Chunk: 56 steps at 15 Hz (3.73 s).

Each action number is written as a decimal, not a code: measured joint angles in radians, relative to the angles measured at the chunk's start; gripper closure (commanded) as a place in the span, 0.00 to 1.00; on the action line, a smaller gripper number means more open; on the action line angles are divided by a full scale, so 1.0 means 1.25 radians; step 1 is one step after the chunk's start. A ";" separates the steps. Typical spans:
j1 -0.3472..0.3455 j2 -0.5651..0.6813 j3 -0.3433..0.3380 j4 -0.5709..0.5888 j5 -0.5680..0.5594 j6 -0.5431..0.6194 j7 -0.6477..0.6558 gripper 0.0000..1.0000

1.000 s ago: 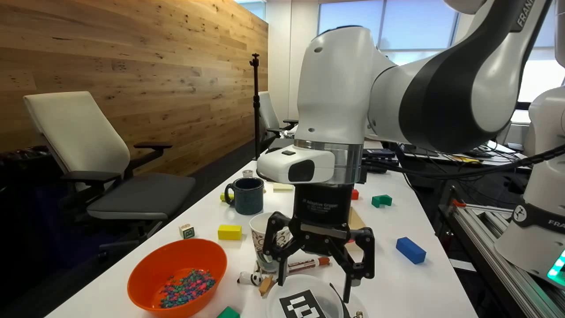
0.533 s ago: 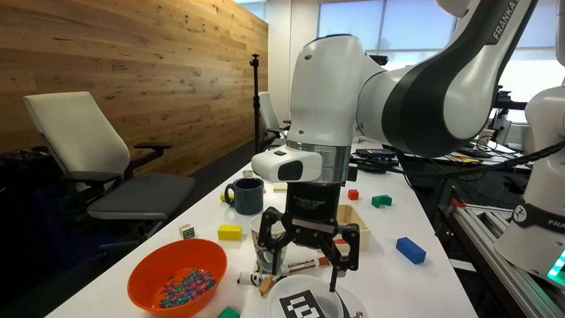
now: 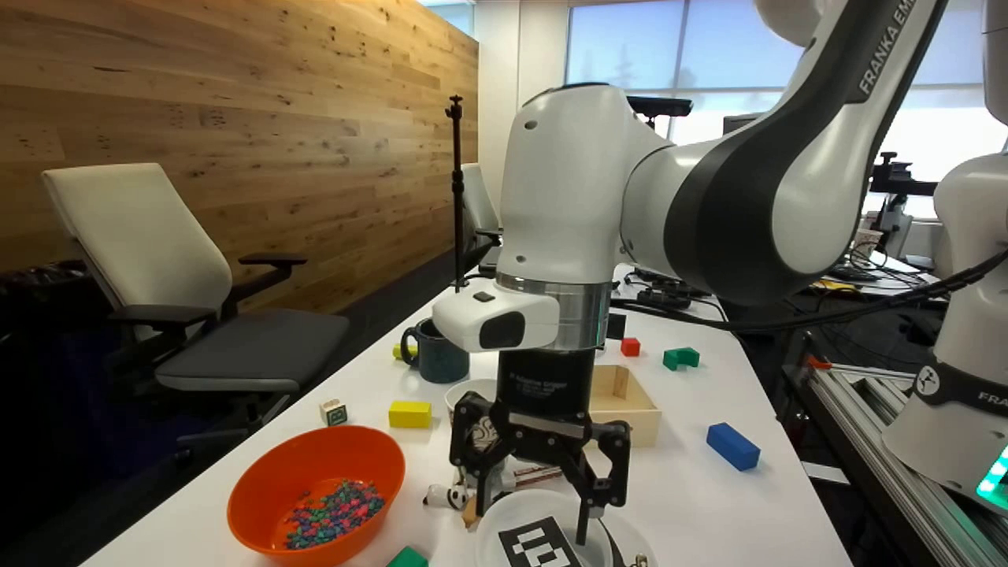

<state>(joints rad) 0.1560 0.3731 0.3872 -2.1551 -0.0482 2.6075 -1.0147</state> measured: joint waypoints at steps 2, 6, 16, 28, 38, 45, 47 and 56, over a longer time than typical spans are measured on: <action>0.004 0.016 -0.003 0.013 -0.001 0.000 -0.008 0.33; 0.006 0.040 -0.004 0.030 -0.001 0.000 -0.016 0.36; 0.014 0.051 -0.006 0.041 -0.002 0.000 -0.017 0.18; 0.015 0.018 0.005 0.045 -0.002 -0.001 -0.017 0.00; 0.013 0.021 -0.052 0.113 -0.022 -0.161 -0.063 0.00; 0.024 0.051 -0.052 0.148 -0.025 -0.171 -0.071 0.00; 0.024 0.059 -0.052 0.150 -0.025 -0.163 -0.071 0.00; 0.024 0.085 -0.051 0.150 -0.025 -0.128 -0.071 0.04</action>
<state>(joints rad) 0.1855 0.4788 0.3239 -1.9671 -0.0798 2.4478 -1.1038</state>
